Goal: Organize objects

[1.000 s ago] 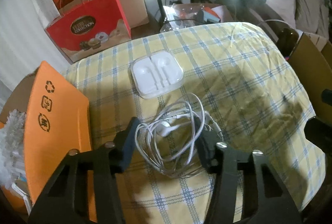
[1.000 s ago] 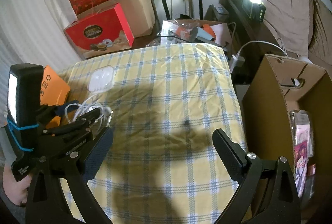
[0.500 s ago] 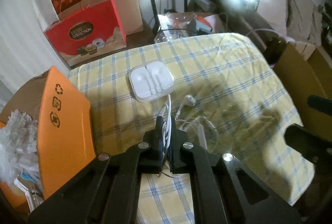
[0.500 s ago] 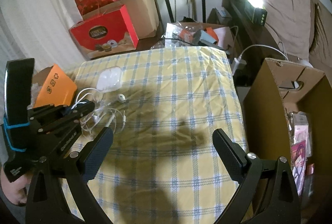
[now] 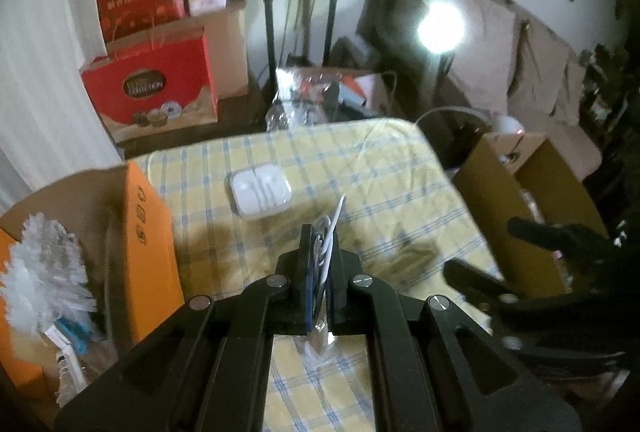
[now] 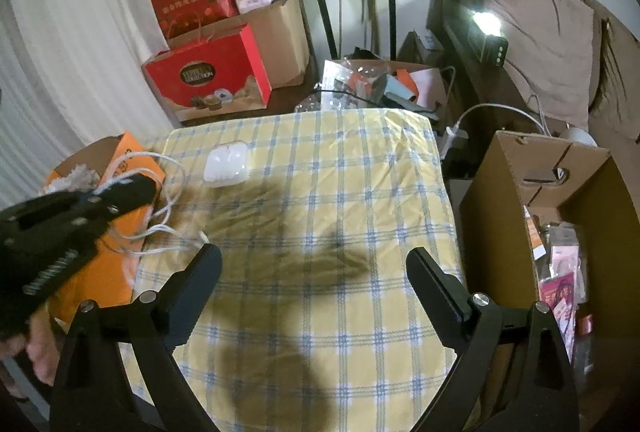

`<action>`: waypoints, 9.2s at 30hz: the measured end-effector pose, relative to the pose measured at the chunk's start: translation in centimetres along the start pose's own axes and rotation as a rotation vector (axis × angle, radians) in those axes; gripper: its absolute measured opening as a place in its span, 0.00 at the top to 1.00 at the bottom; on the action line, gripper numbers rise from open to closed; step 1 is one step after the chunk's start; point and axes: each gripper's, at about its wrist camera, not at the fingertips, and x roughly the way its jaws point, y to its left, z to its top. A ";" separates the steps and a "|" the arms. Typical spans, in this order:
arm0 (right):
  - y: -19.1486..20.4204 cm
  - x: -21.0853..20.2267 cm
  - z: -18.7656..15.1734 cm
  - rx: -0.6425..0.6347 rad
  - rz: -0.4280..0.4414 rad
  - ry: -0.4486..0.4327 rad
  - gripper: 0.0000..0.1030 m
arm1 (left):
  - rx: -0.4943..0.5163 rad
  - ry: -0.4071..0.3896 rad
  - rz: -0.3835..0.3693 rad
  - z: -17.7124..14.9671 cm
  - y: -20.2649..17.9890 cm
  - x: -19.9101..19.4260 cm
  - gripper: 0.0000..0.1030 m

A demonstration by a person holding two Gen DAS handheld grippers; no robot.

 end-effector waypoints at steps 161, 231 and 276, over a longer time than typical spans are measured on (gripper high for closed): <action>41.7 8.8 2.3 -0.480 0.392 0.125 0.27 | -0.527 -0.139 0.268 -16.7 33.4 -17.9 0.13; 14.3 -8.7 -10.9 -0.103 -0.005 -0.126 0.01 | -0.238 -0.091 0.153 -17.9 12.0 -16.7 0.00; 14.5 -9.4 -11.9 -0.116 -0.042 -0.158 0.01 | -0.211 -0.139 0.248 -18.3 9.7 -16.9 0.00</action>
